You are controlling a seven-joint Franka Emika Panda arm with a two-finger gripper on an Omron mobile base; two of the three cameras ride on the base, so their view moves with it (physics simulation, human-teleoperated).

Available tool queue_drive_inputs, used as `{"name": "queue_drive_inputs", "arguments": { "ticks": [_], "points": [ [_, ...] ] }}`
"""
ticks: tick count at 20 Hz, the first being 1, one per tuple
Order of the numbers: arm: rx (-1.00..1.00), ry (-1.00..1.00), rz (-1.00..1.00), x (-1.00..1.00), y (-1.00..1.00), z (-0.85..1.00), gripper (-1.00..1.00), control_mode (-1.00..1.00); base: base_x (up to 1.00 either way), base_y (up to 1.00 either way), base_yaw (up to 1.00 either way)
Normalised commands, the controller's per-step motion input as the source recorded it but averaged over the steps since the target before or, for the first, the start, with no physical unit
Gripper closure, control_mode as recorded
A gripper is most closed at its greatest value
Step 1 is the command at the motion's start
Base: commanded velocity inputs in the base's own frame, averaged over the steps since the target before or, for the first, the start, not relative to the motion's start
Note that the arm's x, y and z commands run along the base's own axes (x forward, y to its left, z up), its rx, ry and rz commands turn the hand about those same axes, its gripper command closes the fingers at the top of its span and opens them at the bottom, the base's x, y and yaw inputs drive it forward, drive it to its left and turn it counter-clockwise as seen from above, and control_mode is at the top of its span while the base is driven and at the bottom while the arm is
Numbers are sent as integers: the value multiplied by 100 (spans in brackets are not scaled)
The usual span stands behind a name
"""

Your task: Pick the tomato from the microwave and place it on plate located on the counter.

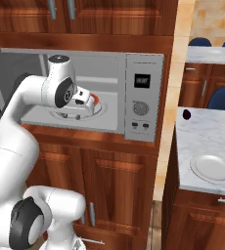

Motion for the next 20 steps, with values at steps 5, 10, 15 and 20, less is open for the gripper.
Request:
{"name": "queue_drive_inputs", "arguments": {
  "ticks": [5,10,15,20],
  "points": [
    [1,-19,3,-17,4,-2,-100,-100,0,0,0],
    [0,-40,5,1,24,19,-100,-100,0,0,0],
    [1,-20,0,7,11,41,-100,-100,0,0,0],
    [3,0,0,49,13,20,-100,-100,0,0,0]
  ]
}}
